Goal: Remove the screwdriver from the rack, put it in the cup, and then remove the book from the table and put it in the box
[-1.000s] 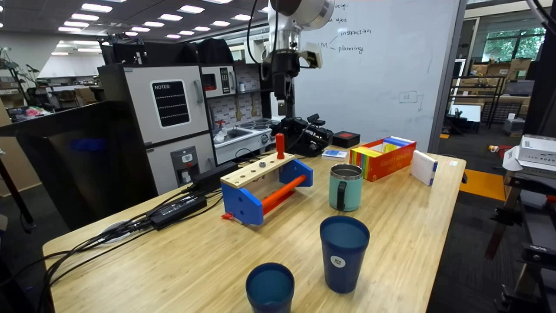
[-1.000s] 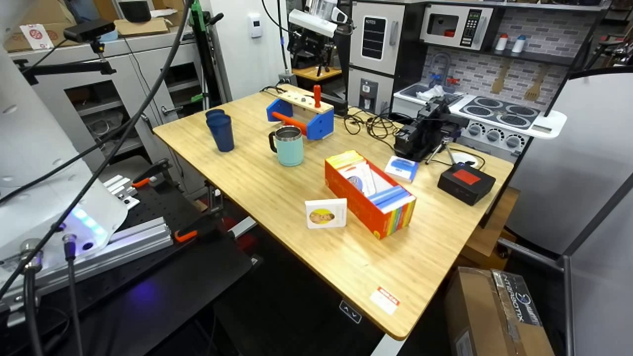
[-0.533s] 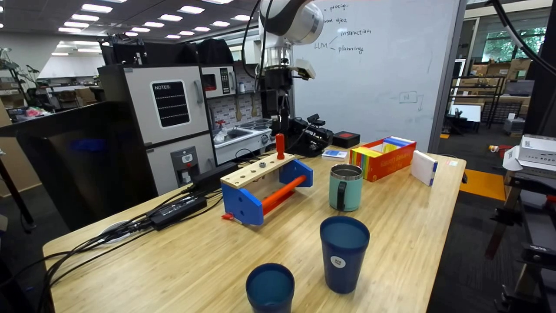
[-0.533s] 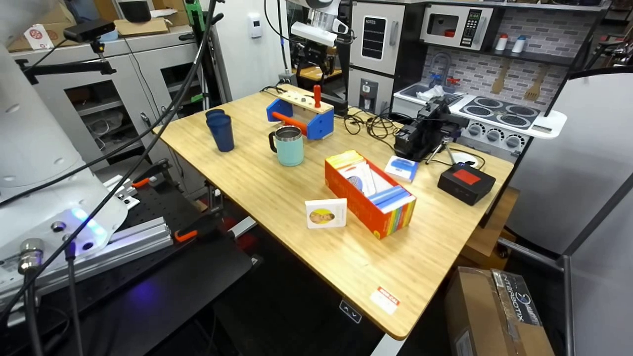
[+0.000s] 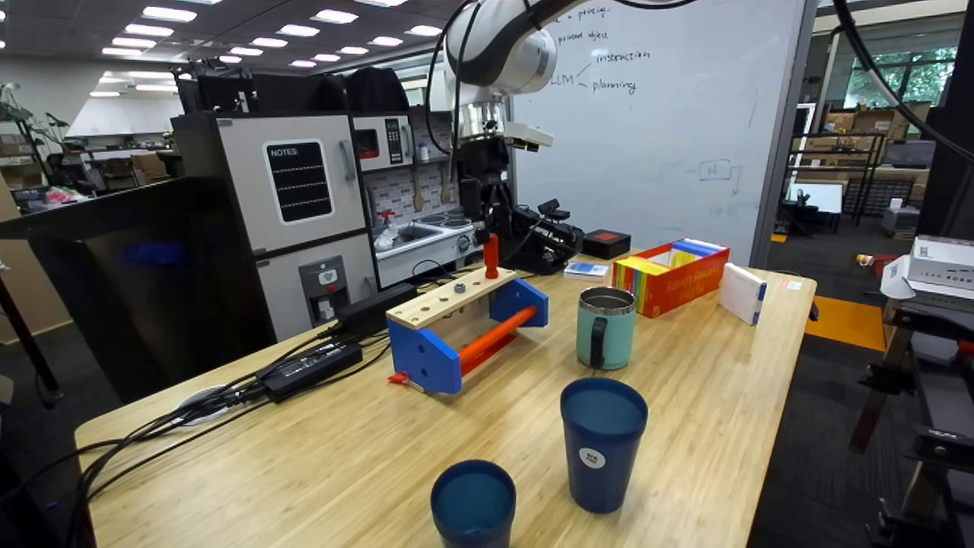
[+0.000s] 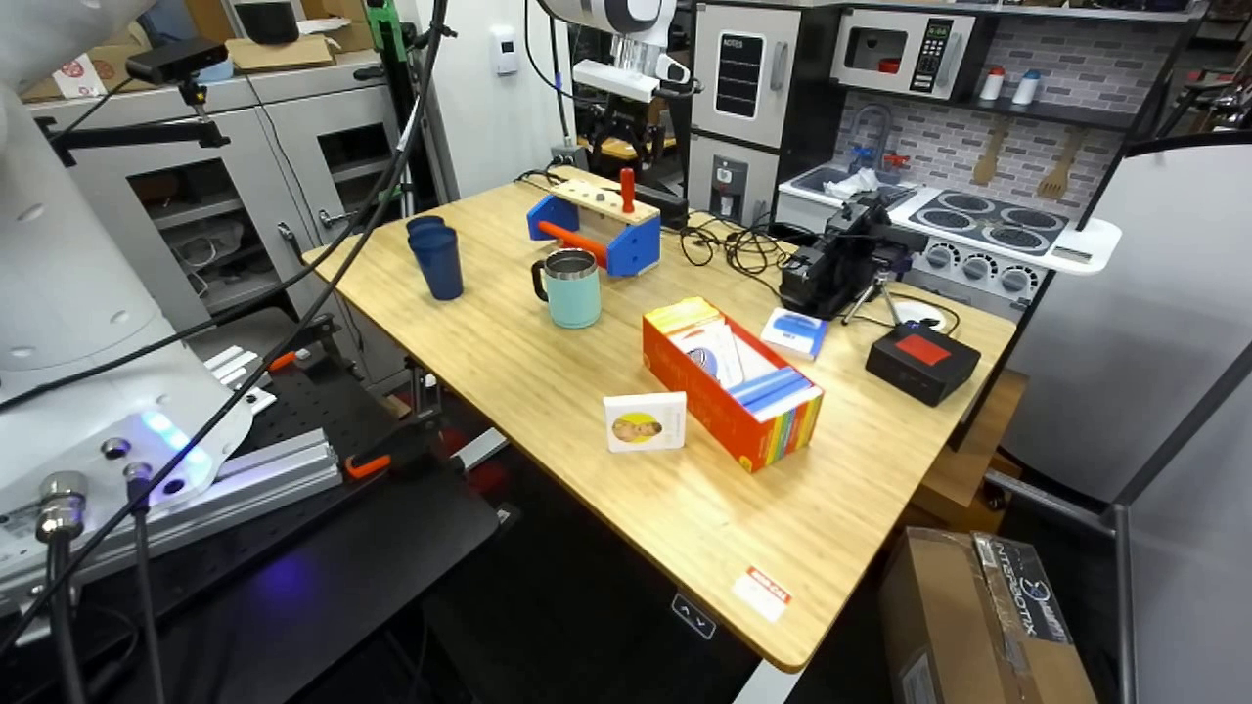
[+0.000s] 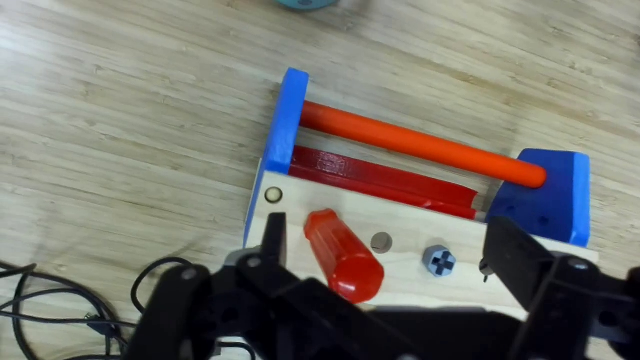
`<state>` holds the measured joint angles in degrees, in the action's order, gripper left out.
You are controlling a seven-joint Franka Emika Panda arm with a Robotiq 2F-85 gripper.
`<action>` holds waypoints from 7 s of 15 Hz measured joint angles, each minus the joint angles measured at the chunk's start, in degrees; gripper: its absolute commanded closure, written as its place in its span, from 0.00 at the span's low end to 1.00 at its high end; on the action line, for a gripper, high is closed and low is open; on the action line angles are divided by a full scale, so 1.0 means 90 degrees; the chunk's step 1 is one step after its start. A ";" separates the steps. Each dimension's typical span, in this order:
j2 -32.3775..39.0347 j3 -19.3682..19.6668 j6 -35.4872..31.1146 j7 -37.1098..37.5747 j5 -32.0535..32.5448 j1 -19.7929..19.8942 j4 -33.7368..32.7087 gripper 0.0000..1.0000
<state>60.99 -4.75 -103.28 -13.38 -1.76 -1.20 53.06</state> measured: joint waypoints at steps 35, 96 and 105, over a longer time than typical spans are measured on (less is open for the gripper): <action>-0.0418 0.0095 0.1225 0.0555 -0.0027 -0.0054 -0.1138 0.93; -0.4093 0.0161 -0.5638 -0.2008 -0.2884 0.0783 0.8454 0.45; -0.3640 -0.0472 -0.5627 -0.1985 -0.2657 0.1423 0.8164 0.00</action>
<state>28.22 -9.00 -153.92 -31.25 -25.67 11.61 126.54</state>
